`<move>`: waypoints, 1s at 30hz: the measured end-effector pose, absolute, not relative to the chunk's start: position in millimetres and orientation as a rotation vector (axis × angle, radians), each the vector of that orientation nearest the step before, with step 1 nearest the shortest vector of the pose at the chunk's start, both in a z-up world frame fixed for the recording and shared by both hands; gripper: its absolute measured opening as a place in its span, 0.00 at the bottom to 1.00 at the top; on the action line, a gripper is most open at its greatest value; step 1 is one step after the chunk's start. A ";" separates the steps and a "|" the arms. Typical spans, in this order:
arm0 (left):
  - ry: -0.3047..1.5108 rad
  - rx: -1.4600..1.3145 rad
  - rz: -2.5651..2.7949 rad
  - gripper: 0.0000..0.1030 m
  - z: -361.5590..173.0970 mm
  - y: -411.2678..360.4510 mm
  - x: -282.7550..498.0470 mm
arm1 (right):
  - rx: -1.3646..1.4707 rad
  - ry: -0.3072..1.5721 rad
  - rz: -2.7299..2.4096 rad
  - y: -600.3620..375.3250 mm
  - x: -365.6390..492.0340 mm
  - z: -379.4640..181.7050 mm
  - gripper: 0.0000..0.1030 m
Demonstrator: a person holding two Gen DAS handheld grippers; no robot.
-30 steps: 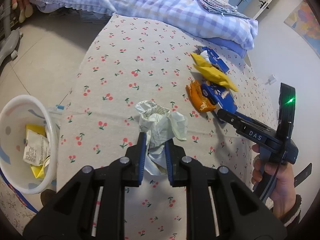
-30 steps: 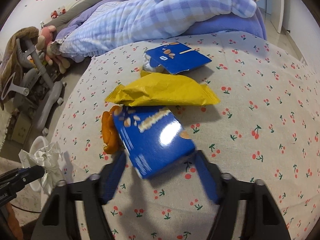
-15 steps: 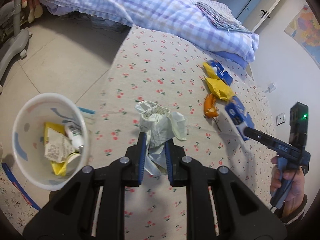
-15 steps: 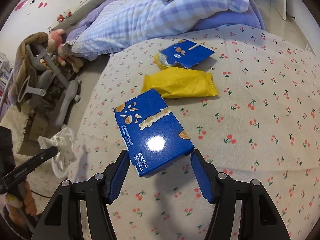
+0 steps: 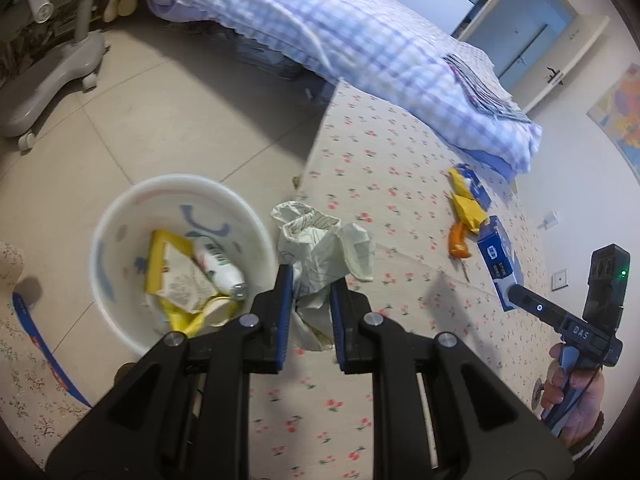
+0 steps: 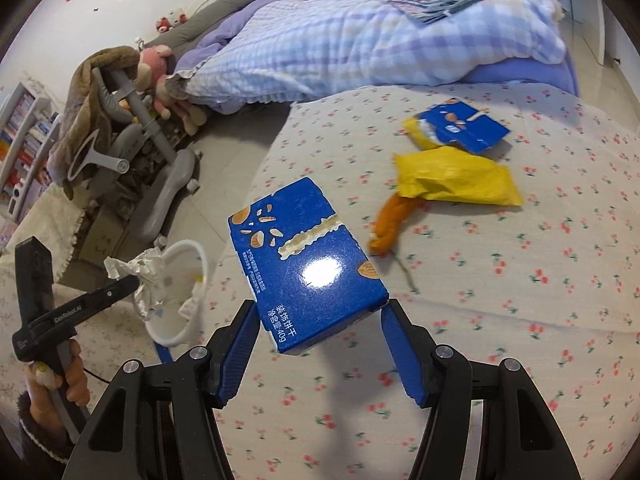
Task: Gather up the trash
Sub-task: 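Drop the tissue in the bin with left tool while right tool carries the box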
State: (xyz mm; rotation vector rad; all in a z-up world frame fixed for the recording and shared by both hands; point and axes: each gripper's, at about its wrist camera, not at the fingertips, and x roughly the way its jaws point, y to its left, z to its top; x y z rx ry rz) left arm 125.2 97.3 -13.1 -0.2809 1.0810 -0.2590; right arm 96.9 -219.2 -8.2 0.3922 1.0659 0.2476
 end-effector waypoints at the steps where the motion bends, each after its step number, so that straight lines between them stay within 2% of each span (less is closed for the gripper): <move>1: 1.081 -0.280 -0.248 0.19 -14.0 101.7 125.9 | 0.389 1.067 0.265 -210.6 99.2 -7.5 0.62; 17: 1.156 -0.280 -0.040 0.21 -50.6 171.6 144.5 | 0.326 1.129 0.444 -89.6 137.1 -17.4 0.62; 19: 1.170 -0.258 -0.012 0.37 -53.4 176.4 146.7 | 0.322 1.138 0.459 -79.4 139.3 -19.2 0.62; 20: 1.180 -0.249 0.007 0.58 -54.3 179.2 147.5 | 0.318 1.142 0.465 -73.5 141.5 -20.5 0.62; 21: 1.173 -0.245 0.031 0.73 -53.2 182.7 146.8 | 0.313 1.147 0.470 -67.6 143.8 -22.3 0.62; 30: 1.158 -0.198 0.138 0.87 -47.0 209.3 132.3 | 0.283 1.202 0.503 -26.6 161.2 -42.8 0.62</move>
